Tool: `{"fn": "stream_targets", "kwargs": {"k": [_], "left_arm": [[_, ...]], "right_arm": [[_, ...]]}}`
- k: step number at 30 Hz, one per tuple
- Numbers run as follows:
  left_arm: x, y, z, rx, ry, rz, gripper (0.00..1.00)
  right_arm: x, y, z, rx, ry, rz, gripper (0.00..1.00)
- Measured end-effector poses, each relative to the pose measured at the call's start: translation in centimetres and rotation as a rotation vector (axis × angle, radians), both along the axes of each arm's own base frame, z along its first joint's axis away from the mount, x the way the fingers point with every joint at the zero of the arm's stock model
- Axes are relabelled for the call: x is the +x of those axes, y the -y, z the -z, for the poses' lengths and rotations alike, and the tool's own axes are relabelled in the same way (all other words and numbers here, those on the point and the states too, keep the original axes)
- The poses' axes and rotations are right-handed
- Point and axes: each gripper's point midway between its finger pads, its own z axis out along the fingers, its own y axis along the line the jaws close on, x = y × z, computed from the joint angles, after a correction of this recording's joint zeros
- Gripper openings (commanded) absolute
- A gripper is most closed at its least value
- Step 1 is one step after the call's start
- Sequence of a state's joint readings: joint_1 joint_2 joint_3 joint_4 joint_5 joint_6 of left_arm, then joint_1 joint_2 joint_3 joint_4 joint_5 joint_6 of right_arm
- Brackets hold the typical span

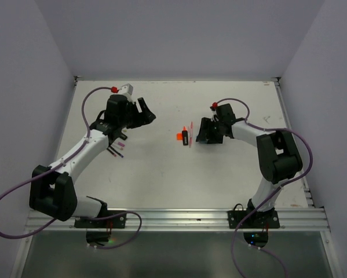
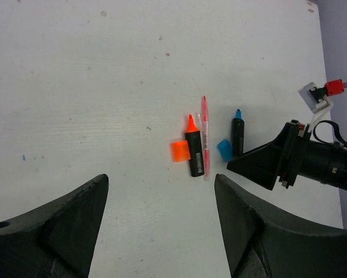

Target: Open the pen caps

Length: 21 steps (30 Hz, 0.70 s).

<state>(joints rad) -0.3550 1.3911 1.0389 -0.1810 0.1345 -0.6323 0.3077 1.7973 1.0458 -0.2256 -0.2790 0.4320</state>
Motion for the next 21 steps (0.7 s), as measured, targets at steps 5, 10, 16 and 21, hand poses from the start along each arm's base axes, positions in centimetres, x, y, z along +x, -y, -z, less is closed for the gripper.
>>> {"fn": "stream_targets", "kwargs": {"k": [5, 10, 16, 21], "left_arm": [[-1.0, -3.2, 2.3, 0.049, -0.047, -0.062, 0.78], [-1.2, -5.8, 3.1, 0.083, -0.067, -0.119, 0.78], [-1.2, -6.6, 3.1, 0.097, -0.067, -0.136, 0.78], [-1.3, -6.7, 3.0, 0.102, -0.066, -0.141, 0.78]], "right_arm": [[-0.6, 1.1, 0.1, -0.060, -0.014, 0.005, 0.68], [-1.2, 2.5, 0.2, -0.127, -0.030, 0.024, 0.68], [-0.7, 3.3, -0.3, -0.172, -0.025, 0.051, 0.67], [0.9, 2.7, -1.9, -0.149, 0.019, 0.071, 0.67]]}}
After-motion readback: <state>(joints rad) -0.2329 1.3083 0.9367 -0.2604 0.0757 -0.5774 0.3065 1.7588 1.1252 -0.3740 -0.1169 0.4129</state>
